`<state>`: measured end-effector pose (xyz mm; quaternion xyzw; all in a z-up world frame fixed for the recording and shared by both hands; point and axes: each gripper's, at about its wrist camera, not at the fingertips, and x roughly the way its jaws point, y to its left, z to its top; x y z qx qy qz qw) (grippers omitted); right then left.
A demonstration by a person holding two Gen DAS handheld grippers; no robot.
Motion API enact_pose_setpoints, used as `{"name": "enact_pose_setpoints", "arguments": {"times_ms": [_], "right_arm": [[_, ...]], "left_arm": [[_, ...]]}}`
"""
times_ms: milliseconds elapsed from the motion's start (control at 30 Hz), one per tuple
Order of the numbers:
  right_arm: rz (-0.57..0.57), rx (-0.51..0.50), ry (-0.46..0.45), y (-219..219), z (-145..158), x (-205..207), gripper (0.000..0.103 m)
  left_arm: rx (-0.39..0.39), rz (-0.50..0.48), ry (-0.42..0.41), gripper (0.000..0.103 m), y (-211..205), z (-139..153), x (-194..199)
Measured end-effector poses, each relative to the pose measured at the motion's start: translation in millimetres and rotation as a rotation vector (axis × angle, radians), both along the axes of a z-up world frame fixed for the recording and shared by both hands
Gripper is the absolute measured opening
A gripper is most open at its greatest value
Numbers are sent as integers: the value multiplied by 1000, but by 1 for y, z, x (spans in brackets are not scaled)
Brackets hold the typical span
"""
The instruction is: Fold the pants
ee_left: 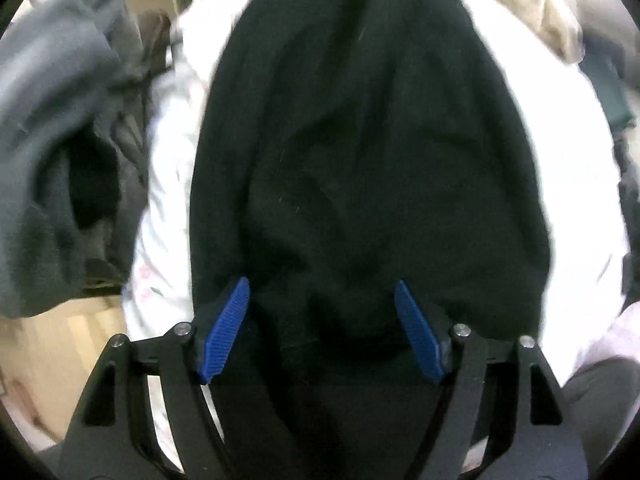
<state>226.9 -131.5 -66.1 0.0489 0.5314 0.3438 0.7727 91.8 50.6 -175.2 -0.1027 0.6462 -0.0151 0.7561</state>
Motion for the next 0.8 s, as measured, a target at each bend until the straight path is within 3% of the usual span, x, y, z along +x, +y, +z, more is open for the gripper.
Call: {"name": "enact_pose_setpoints", "arguments": {"times_ms": [67,167,233,400,533,700,767,800], "right_arm": [[48,2,-34,23,10,38,46],[132,-28,-53,78,-2,93,46],[190,-105,-61,108,-24,116,44],[254,-294,-27,160,-97,156,23],[202,-298,-5,195,-123,191,19],[212,-322,-47,238,-119,208,17],[150,-230,-102,229,-93,215,20],[94,-139,-103,215,-76,221,20]], "left_arm": [[-45,30,-10,72,7,-8,0],[-78,46,-14,72,13,-6,-1],[-81,36,-9,72,14,-7,0],[-79,11,-10,72,12,-7,-3],[-118,25,-7,72,21,-6,-10],[-85,7,-1,72,19,-5,-12],[-84,14,10,72,18,-6,-12],[-84,17,14,72,18,-5,-11]]}}
